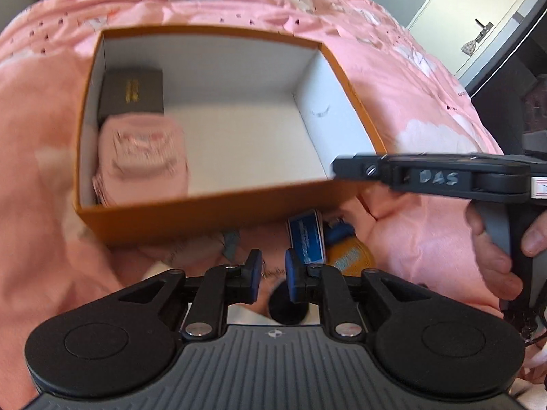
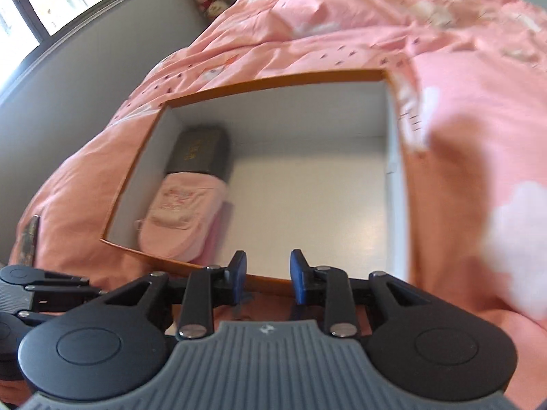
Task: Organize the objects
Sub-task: 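Grasp the white plush with the left tool while the right tool grasps the brown bear plush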
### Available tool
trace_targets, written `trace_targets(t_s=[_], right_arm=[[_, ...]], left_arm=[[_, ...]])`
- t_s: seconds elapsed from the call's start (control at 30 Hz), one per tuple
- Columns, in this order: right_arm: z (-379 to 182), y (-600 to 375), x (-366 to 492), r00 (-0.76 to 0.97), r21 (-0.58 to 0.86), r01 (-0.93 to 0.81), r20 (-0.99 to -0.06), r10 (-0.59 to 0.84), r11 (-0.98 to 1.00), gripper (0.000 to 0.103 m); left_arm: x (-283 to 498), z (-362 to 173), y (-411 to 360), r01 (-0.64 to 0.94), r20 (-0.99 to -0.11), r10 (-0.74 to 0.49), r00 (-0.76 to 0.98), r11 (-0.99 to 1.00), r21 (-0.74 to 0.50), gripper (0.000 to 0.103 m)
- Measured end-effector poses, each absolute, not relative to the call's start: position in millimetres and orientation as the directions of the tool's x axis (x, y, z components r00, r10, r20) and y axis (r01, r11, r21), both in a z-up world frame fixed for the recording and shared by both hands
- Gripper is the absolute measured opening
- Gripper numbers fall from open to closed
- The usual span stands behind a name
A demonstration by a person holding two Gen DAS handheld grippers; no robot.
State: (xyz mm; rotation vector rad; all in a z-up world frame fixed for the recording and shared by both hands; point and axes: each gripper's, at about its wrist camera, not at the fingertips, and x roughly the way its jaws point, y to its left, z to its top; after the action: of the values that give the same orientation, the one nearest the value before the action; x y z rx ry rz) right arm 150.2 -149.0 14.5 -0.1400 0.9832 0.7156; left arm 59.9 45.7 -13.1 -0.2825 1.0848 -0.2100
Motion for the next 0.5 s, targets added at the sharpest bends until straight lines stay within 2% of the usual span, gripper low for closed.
trace_targets(t_s=[0.07, 0.2, 0.27, 0.33, 0.43, 0.5], right_arm=[[22, -159, 139, 0.395, 0.149, -0.613, -0.792, 0.465, 0.775, 0.031], [22, -177, 123, 0.368, 0.161, -0.606, -0.811, 0.454, 0.779, 0.033], [12, -183, 122, 0.336, 0.168, -0.580, -0.842, 0.423, 0.797, 0.034], [-2, -190, 125, 0.290, 0.180, -0.544, -0.876, 0.385, 0.820, 0.035], [-20, -200, 127, 0.222, 0.207, -0.504, -0.907, 0.358, 0.839, 0.037], [-28, -206, 127, 0.181, 0.230, -0.485, -0.917, 0.354, 0.844, 0.043]], left_arm=[[58, -17, 41, 0.011, -0.848, -0.304, 0.433, 0.943, -0.332, 0.024], [58, -21, 33, 0.012, -0.843, -0.313, 0.437, 0.939, -0.343, 0.033], [62, -23, 27, 0.054, -0.844, -0.320, 0.431, 0.943, -0.329, 0.044], [67, -30, 20, 0.116, -0.862, -0.333, 0.383, 0.943, -0.312, 0.051], [71, -38, 14, 0.121, -0.882, -0.318, 0.348, 0.948, -0.294, 0.051], [76, -44, 15, 0.106, -0.884, -0.347, 0.313, 0.938, -0.330, 0.053]])
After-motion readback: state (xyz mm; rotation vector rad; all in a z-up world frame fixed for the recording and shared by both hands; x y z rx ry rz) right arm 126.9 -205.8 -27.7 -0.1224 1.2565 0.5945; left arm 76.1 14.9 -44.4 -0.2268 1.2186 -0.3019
